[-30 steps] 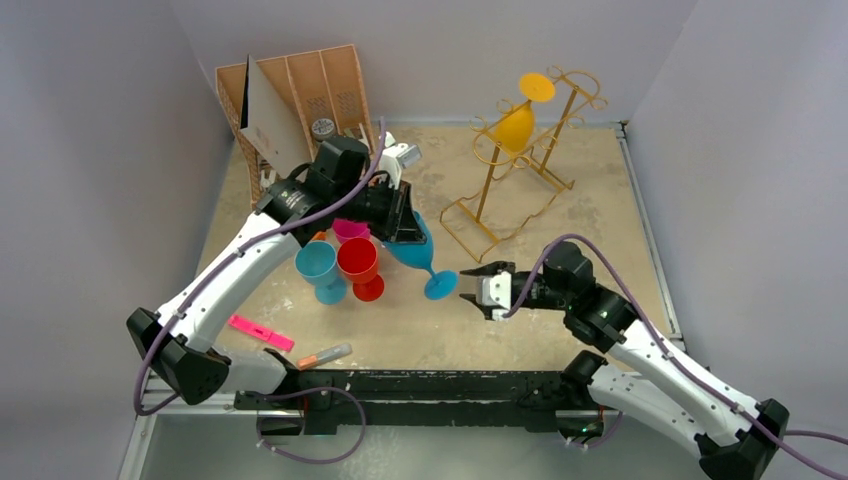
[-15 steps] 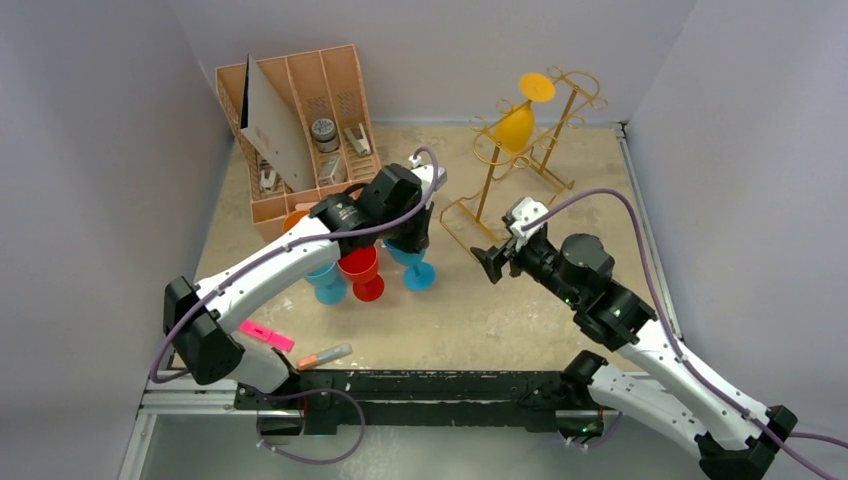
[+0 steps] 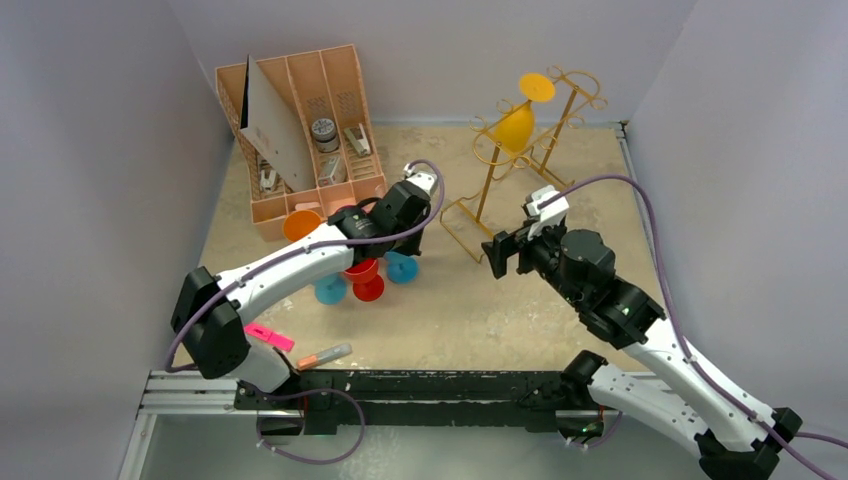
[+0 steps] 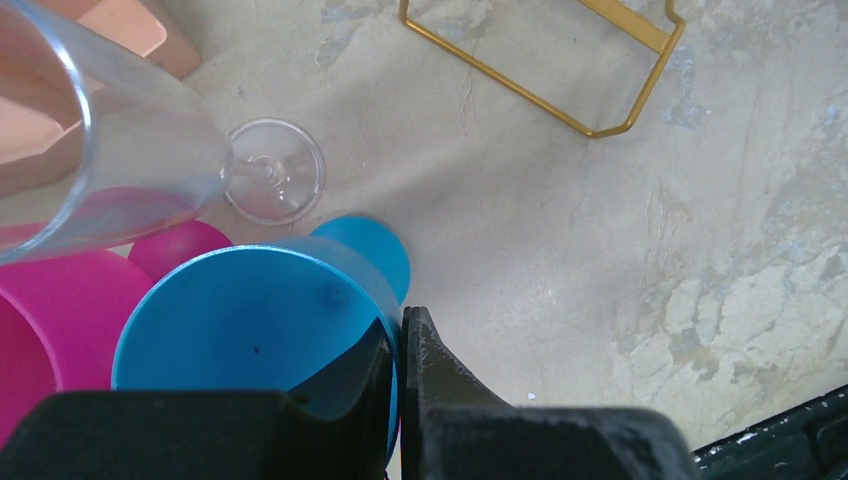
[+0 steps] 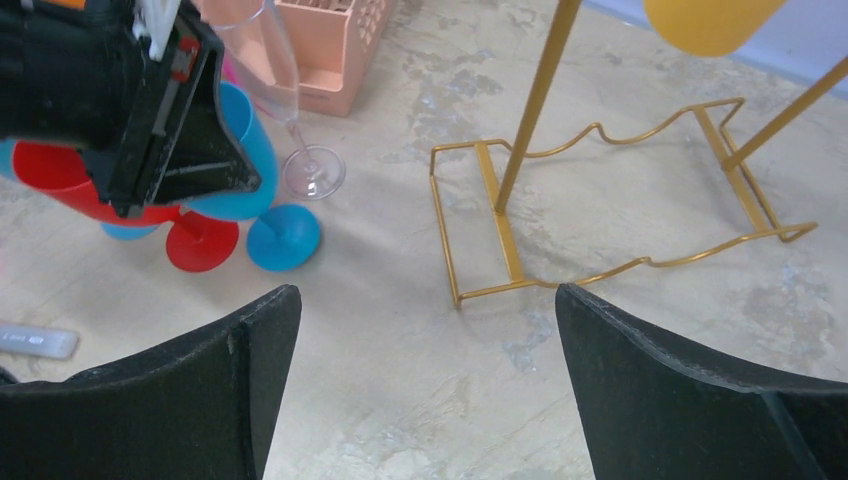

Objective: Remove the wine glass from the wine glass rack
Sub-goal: Place the wine glass at the center of the board.

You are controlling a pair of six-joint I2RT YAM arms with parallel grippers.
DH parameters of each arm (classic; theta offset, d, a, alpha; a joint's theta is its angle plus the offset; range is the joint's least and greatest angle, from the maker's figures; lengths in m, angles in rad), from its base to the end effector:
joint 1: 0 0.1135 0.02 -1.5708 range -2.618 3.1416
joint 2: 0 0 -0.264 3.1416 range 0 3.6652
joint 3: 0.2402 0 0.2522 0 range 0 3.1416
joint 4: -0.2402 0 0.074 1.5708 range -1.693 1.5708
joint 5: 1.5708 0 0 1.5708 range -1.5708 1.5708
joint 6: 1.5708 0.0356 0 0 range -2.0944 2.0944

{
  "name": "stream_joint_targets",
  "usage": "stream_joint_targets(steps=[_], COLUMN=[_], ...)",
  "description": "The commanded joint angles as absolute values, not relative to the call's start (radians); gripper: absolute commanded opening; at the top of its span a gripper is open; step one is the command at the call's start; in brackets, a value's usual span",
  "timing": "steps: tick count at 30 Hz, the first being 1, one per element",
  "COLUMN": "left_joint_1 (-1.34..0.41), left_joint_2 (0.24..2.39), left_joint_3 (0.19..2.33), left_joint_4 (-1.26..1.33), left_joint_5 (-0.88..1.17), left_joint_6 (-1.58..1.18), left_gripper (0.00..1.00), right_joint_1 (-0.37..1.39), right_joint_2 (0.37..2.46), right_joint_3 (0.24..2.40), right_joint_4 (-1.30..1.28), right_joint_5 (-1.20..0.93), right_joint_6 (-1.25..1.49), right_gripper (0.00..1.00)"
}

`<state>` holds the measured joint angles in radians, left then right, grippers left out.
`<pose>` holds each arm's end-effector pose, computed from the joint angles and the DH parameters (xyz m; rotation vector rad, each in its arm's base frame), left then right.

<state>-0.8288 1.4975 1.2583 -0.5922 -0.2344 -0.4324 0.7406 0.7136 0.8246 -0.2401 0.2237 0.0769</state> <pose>0.2264 -0.2348 0.2968 0.3643 2.3686 -0.3194 0.1271 0.1055 0.3591 -0.3967 1.6679 0.4199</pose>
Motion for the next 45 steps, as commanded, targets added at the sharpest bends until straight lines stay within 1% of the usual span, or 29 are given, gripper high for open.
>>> stream_joint_targets(steps=[1, 5, 11, 15, 18, 27, 31, 34, 38, 45], left_joint_1=[-0.845, -0.850, -0.857, -0.857, -0.857, -0.857, -0.857, -0.857, -0.857, -0.857], left_joint_2=[1.507, 1.526, 1.538, 1.535, 1.536, 1.541, 1.555, 1.550, 1.539, 1.490], left_joint_3=[1.261, 1.260, 1.256, 1.263, 1.272, 1.294, 1.340, 1.338, 1.354, 1.388], left_joint_4=[-0.564, -0.564, -0.574, -0.587, -0.608, -0.610, -0.641, -0.631, -0.636, -0.674], left_joint_5=[-0.290, -0.272, -0.285, -0.288, -0.303, -0.261, -0.238, -0.228, -0.222, -0.202], left_joint_6=[-0.449, -0.465, -0.483, -0.479, -0.468, -0.416, -0.415, -0.416, -0.413, -0.439], left_gripper=[0.00, 0.00, 0.00, 0.00, 0.02, 0.13, 0.18, 0.28, 0.36, 0.44], right_joint_1=[0.742, 0.743, 0.744, 0.743, 0.742, 0.743, 0.744, 0.742, 0.743, 0.743], right_joint_2=[0.723, 0.723, 0.762, 0.729, 0.701, 0.657, 0.676, 0.677, 0.666, 0.684], right_joint_3=[0.904, 0.924, 1.050, 0.992, 0.968, 0.932, 0.968, 0.977, 0.984, 1.000], right_joint_4=[-0.283, -0.314, -0.469, -0.389, -0.356, -0.301, -0.354, -0.375, -0.409, -0.418], right_joint_5=[0.318, 0.348, 0.378, 0.409, 0.415, 0.453, 0.465, 0.460, 0.466, 0.507], right_joint_6=[0.102, 0.158, 0.210, 0.185, 0.187, 0.168, 0.190, 0.185, 0.208, 0.187], right_gripper=[0.99, 0.99, 0.99, 0.99, 0.99, 0.99, 0.99, 0.99, 0.99, 0.99])
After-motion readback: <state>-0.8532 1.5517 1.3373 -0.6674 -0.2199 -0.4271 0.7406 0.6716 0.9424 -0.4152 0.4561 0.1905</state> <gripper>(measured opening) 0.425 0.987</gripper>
